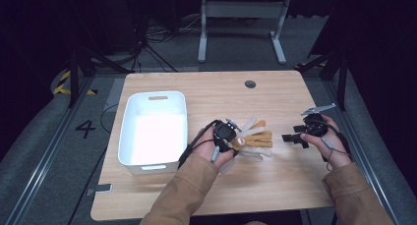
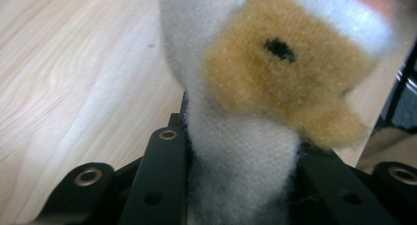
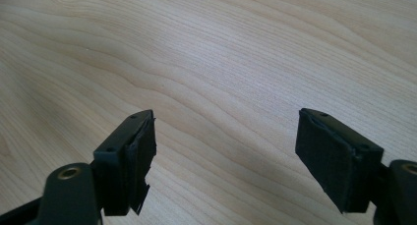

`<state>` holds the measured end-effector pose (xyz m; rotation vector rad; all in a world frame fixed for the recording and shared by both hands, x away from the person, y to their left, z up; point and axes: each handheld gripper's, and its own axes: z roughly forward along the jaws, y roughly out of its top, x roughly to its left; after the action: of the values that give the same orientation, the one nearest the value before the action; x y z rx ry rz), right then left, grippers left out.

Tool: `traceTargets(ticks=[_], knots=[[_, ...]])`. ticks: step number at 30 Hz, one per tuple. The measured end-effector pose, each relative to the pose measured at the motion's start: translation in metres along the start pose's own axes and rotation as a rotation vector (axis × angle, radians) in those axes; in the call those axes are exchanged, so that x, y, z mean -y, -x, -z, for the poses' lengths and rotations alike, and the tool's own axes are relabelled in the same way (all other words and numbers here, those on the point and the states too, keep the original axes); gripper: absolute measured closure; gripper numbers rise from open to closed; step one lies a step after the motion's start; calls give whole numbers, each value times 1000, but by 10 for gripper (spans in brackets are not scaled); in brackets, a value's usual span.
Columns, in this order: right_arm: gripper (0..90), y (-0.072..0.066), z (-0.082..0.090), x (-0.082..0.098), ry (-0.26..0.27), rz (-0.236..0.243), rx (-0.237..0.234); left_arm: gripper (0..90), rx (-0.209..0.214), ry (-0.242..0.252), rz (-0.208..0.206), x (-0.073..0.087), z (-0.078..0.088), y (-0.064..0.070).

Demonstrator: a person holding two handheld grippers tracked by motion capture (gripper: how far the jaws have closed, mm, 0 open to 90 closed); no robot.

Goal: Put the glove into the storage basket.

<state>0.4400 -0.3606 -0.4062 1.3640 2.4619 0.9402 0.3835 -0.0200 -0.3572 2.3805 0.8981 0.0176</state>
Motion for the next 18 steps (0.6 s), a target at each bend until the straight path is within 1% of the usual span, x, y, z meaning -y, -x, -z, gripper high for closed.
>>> traceTargets(ticks=[1, 2, 3, 4, 6, 7, 8, 9, 10, 11, 12, 13, 14, 15, 16, 17, 18], knots=[[238, 1, 1, 0, 2, -5, -1, 730, -1, 16, 34, -2, 4, -3], [238, 2, 2, 0, 4, -6, 1, 730, -5, 21, 47, -3, 5, -4], [239, 2, 3, 1, 6, -11, 0, 731, -5, 21, 47, -3, 5, -4], [239, 2, 3, 1, 6, -11, 0, 731, -15, 25, 58, -4, 7, -5], [241, 4, 4, 1, 1, -6, 1, 730, -38, 30, 113, -8, 9, -8], [241, 4, 4, 1, 1, -6, 1, 731, -38, 30, 113, -8, 9, -8], [241, 5, 5, 2, -7, 1, 4, 731, -45, 32, 136, -10, 10, -8], [242, 5, 4, 2, -10, 1, 3, 731, -56, 30, 170, -13, 11, -8], [242, 5, 4, 2, -10, 1, 3, 731, -56, 30, 170, -13, 11, -8], [243, 5, 4, 2, -14, 2, 2, 731, -67, 28, 185, -18, 13, -8], [243, 5, 4, 2, -14, 2, 2, 731, -67, 28, 185, -18, 13, -8], [243, 5, 4, 2, -15, 3, 1, 731, -77, 31, 195, -23, 15, -8], [243, 5, 4, 2, -16, 3, 0, 731, -77, 31, 195, -23, 15, -8], [243, 6, 4, 2, -16, 3, 3, 731, -84, 34, 204, -27, 17, -8], [243, 6, 4, 2, -16, 3, 3, 731, -84, 34, 204, -27, 17, -8], [243, 7, 4, 2, -15, 1, 4, 731, -86, 39, 218, -30, 18, -8], [243, 7, 4, 2, -15, 1, 4, 731, -86, 39, 218, -30, 18, -8]])
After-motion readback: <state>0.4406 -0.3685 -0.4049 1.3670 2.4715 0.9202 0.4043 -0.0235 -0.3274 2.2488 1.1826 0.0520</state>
